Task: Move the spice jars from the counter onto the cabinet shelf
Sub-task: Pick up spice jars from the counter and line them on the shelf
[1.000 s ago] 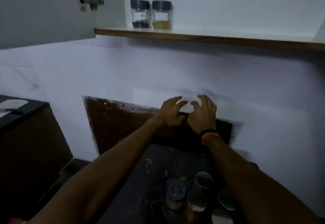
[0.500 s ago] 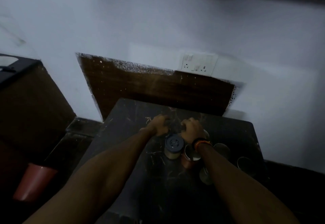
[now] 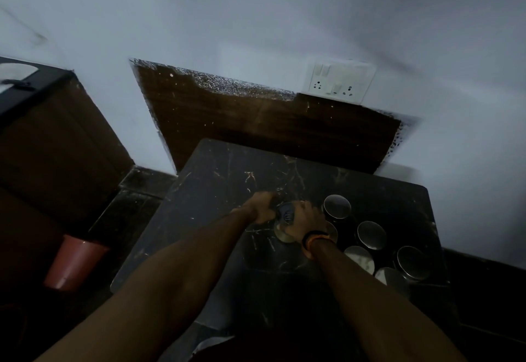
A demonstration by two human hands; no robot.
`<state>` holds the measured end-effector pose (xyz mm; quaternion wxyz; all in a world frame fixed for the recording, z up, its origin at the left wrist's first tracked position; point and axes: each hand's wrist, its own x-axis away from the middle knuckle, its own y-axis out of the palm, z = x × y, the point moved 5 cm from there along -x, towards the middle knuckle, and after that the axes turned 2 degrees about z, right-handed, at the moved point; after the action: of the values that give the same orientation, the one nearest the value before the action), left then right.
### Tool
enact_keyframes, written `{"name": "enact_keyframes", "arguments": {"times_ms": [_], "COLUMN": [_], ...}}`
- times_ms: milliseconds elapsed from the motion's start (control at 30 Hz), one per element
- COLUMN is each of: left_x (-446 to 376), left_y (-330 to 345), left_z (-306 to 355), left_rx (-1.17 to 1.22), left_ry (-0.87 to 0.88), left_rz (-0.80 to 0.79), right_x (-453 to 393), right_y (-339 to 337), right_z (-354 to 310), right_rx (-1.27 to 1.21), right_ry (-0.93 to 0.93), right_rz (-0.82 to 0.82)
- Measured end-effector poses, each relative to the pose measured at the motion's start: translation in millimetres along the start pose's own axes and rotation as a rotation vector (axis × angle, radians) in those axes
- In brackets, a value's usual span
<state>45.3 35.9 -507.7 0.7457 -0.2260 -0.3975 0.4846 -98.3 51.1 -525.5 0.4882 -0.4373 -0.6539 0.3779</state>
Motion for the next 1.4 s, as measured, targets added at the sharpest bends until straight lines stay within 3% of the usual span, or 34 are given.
{"name": "enact_keyframes", "arguments": {"times_ms": [433,633,900,1167,1400], "left_x": [-10,-11,7,17,20], "left_y": [0,-10,-15,-19,-51], "left_z": [-12,-24,-34,11,48], "left_rx": [0.277,0.432,0.881,1.684,1.847], "left_ry": [-0.089,-0.188,-0.271,-0.257,0.006], "left_rz": [-0.003,0.112,0.224,-0.174,-0.142], "right_x": [-19,-18,-22,-11,-9], "right_y": [19,8,-55,-131,-170], "right_z": [-1,-9,-15,-21,-15], "right_rx": [0.065,-0.087,-0.486,-1.021,-1.321], "right_ry": [0.005,-0.053,-0.139,-0.258,-0.344], "right_rz": [0.007,-0.007,0.019,0.008,0.066]}}
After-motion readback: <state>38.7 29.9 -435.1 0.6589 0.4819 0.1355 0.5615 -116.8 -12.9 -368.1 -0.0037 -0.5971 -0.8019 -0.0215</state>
